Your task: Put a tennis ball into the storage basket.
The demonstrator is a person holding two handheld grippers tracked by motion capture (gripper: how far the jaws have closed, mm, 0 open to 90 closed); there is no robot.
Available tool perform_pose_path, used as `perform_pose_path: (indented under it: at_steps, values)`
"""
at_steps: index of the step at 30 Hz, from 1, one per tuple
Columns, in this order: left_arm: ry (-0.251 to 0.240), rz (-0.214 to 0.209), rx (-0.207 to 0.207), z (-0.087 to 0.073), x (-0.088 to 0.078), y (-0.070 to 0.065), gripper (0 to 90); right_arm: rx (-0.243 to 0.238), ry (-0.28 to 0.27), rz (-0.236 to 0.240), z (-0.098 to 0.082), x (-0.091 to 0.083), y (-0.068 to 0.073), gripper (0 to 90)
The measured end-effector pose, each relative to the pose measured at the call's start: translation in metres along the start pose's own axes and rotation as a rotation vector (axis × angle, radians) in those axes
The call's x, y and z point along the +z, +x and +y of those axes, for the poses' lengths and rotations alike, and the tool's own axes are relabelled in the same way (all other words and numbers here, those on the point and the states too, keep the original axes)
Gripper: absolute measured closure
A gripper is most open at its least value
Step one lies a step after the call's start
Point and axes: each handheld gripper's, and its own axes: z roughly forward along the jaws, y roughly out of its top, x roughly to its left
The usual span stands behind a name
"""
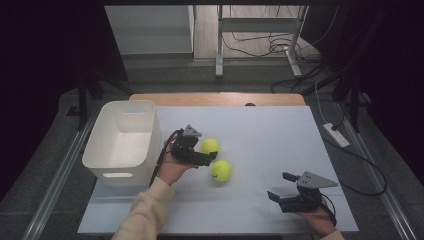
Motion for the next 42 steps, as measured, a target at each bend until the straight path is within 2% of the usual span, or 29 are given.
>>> perform_pose_path:
  at_steps: [13, 42]
  values:
    - [0.022, 0.015, -0.005, 0.007, 0.006, 0.004, 7.9, -0.004, 0.004, 0.001, 0.000, 0.000, 0.000, 9.8]
    - [0.134, 0.048, -0.025, 0.015, 0.045, 0.019, 7.0, -0.004, 0.005, 0.003, -0.001, 0.001, 0.000, 9.8]
